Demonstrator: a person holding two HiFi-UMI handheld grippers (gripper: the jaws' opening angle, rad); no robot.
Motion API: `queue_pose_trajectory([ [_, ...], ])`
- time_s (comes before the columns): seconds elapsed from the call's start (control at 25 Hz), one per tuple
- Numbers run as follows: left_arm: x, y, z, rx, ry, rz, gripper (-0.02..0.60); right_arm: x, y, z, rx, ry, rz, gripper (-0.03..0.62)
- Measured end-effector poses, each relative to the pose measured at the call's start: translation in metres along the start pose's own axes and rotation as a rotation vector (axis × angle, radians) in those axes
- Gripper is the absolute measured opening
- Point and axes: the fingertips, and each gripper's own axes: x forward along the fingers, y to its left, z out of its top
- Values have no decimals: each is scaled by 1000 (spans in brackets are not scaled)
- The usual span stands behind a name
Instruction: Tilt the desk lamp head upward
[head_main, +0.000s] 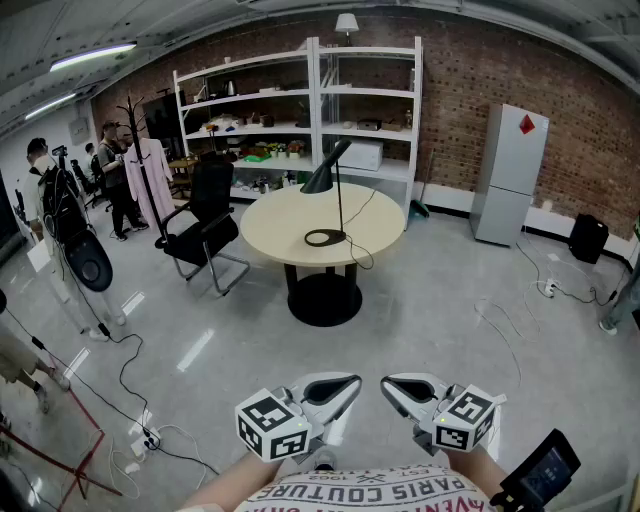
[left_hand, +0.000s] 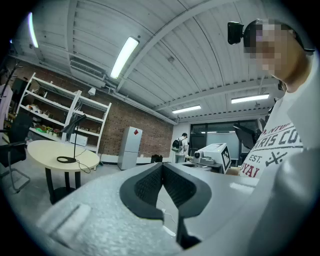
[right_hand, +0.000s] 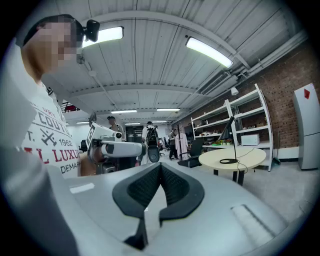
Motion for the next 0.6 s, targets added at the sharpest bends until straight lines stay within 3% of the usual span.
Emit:
queue_pose_trajectory([
  [0.6,-4,-18,0,-19,-14,10,0,-13,10,3,-3,-32,14,6],
])
